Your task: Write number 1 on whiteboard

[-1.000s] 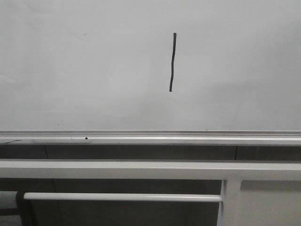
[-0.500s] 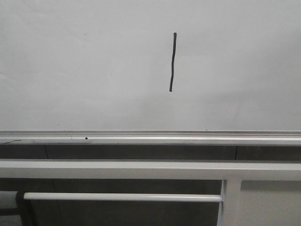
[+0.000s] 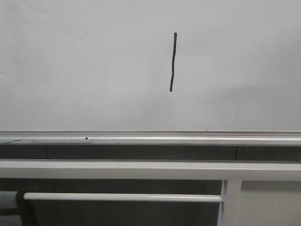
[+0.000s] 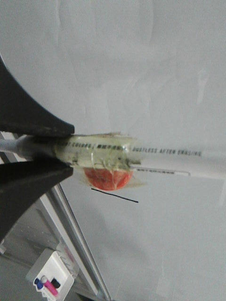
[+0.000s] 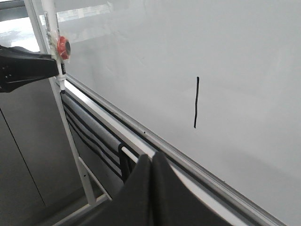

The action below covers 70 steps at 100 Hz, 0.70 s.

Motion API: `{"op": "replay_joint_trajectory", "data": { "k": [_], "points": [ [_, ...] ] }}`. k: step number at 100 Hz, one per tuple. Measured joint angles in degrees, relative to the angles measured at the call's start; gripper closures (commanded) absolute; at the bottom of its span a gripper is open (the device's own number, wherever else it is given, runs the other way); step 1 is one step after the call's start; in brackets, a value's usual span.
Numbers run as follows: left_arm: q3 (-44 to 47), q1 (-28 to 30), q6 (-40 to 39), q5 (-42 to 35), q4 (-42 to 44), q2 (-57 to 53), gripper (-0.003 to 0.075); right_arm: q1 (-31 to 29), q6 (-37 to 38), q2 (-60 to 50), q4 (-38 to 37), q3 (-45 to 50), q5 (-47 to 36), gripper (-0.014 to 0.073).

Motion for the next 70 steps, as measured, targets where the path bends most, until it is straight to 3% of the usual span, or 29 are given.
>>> {"op": "replay_joint_trajectory", "data": {
  "k": [43,57,70],
  "points": [
    [0.0,0.0,11.4,-22.28,-6.6,21.51,0.0741,0.0,-0.22,0.0,0.31,0.0,0.0,0.0654],
    [0.0,-1.0,13.21,-24.45,-7.7,27.34,0.0741,0.0,-0.23,0.0,0.4,0.0,0.0,0.0654],
    [0.0,-6.35,17.13,-24.49,-12.46,31.68,0.0741,0.0,-0.23,0.0,0.4,0.0,0.0,0.0654]
  ]
}}
